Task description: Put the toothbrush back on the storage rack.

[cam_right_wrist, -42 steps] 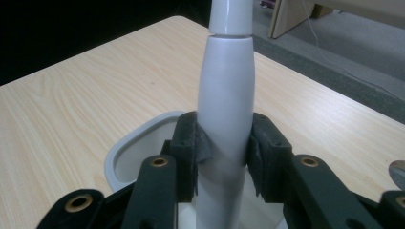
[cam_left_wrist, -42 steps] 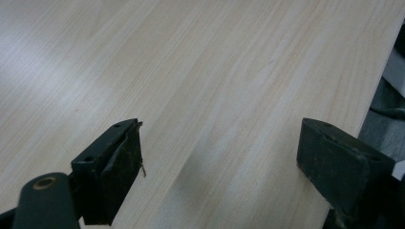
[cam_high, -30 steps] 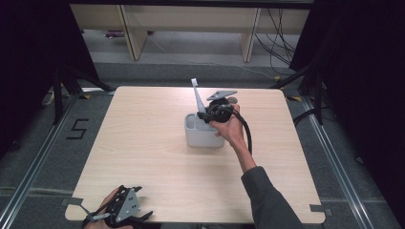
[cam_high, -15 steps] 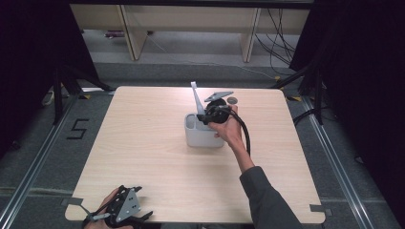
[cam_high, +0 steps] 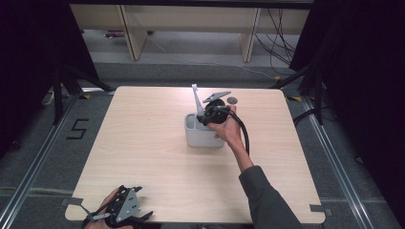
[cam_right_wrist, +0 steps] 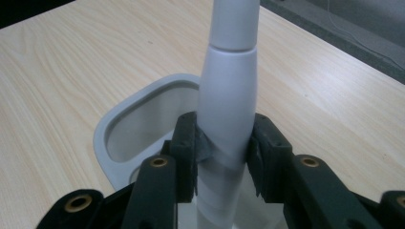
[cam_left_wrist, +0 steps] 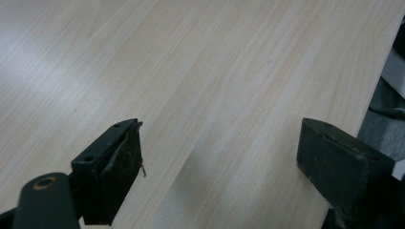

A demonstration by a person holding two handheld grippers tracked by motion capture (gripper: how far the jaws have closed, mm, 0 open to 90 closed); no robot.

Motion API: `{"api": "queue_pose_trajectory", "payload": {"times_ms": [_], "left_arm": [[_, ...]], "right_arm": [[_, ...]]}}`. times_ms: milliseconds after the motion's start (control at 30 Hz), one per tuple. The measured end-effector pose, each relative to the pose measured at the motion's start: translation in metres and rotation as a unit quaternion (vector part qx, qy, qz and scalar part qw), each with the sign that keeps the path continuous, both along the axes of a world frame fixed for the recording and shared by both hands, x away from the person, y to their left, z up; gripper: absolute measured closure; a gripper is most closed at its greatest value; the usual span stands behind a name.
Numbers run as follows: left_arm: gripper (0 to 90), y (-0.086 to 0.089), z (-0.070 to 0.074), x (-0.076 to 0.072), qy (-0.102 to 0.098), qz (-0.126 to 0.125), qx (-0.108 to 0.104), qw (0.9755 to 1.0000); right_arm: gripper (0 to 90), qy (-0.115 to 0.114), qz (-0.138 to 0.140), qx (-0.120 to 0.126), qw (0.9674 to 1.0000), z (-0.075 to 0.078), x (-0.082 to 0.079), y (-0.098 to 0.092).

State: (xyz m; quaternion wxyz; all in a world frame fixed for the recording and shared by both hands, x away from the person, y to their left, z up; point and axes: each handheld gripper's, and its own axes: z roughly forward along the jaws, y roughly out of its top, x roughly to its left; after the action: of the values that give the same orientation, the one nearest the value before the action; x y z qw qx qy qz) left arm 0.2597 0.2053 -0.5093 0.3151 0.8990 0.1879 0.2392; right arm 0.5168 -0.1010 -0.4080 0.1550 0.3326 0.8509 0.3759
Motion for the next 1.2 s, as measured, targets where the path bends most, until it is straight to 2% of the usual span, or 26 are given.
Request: {"api": "queue_pose_trajectory", "payload": {"times_ms": [33, 67, 100, 133, 200, 267, 300, 367, 400, 433, 500, 533, 767, 800, 867, 900, 1067, 1133, 1200], "left_arm": [[15.0, 0.0000, -0.0001, 0.0000, 0.000, 0.000, 0.000, 1.0000], [15.0, 0.0000, -0.0001, -0.0001, 0.000, 0.000, 0.001, 1.0000], [15.0, 0.0000, -0.0002, 0.0000, -0.001, 0.000, 0.002, 1.0000], [15.0, 0.0000, -0.0001, 0.0000, 0.000, 0.000, 0.002, 1.0000], [15.0, 0.0000, 0.0001, -0.0001, -0.001, 0.001, 0.002, 1.0000], [15.0, 0.0000, 0.0000, 0.0000, -0.001, 0.000, 0.002, 1.0000], [15.0, 0.0000, -0.0001, 0.0001, -0.001, 0.000, 0.002, 1.0000], [15.0, -0.0001, 0.0000, 0.0000, -0.002, 0.000, 0.003, 1.0000], [15.0, -0.0001, 0.0001, -0.0001, -0.002, 0.000, 0.003, 1.0000], [15.0, -0.0001, 0.0001, -0.0001, -0.002, 0.000, 0.003, 1.0000], [15.0, 0.0000, 0.0000, 0.0000, -0.001, 0.000, 0.003, 1.0000], [15.0, 0.0000, -0.0001, 0.0000, -0.001, 0.000, 0.003, 1.0000], [15.0, -0.0001, -0.0001, -0.0001, -0.001, 0.000, 0.003, 1.0000], [15.0, -0.0002, -0.0001, -0.0002, 0.000, -0.001, 0.002, 1.0000], [15.0, -0.0002, -0.0001, -0.0002, 0.000, -0.002, 0.003, 1.0000], [15.0, -0.0003, -0.0002, -0.0003, 0.001, -0.002, 0.002, 1.0000], [15.0, -0.0002, 0.0000, -0.0002, 0.002, -0.003, 0.003, 1.0000], [15.0, 0.0001, 0.0005, -0.0002, 0.006, -0.006, 0.004, 1.0000], [15.0, -0.0003, -0.0003, -0.0003, 0.000, -0.001, 0.003, 1.0000]], "right_arm": [[66.6, 0.006, -0.001, 0.004, 1.0000, -0.0013, -0.0001, 0.0013], [66.6, 0.005, 0.001, -0.004, 1.0000, -0.0014, 0.0008, 0.0007], [66.6, 0.011, -0.007, 0.002, 0.9999, -0.0029, 0.0005, 0.0023], [66.6, 0.006, -0.005, -0.004, 1.0000, -0.0037, 0.0013, 0.0020], [66.6, 0.017, -0.004, -0.012, 0.9998, -0.0030, 0.0010, 0.0023], [66.5, 0.009, -0.001, -0.013, 0.9999, -0.0057, 0.0016, 0.0036], [66.5, 0.012, 0.005, -0.022, 0.9997, -0.0046, 0.0019, 0.0028], [66.5, 0.022, 0.001, -0.020, 0.9996, -0.0048, 0.0010, 0.0040], [66.5, 0.016, 0.004, -0.026, 0.9995, -0.0052, 0.0015, 0.0035], [66.5, 0.030, -0.012, -0.017, 0.9993, -0.0067, 0.0003, 0.0054], [66.5, 0.033, -0.012, -0.028, 0.9990, -0.0065, 0.0002, 0.0051], [66.4, 0.040, -0.012, -0.025, 0.9988, -0.0067, 0.0000, 0.0057], [66.0, 0.037, -0.013, -0.023, 0.9990, -0.0071, 0.0009, 0.0053], [65.5, 0.029, -0.015, -0.017, 0.9993, -0.0088, 0.0014, 0.0056], [63.7, 0.038, -0.017, -0.009, 0.9991, -0.0059, 0.0005, 0.0047], [62.4, 0.021, -0.005, -0.014, 0.9997, -0.0059, 0.0022, 0.0038], [59.0, 0.026, -0.002, -0.012, 0.9996, -0.0056, 0.0007, 0.0037], [55.2, 0.026, -0.004, -0.012, 0.9996, -0.0052, 0.0003, 0.0030], [51.1, 0.022, -0.008, -0.005, 0.9997, -0.0060, 0.0003, 0.0032]]}}
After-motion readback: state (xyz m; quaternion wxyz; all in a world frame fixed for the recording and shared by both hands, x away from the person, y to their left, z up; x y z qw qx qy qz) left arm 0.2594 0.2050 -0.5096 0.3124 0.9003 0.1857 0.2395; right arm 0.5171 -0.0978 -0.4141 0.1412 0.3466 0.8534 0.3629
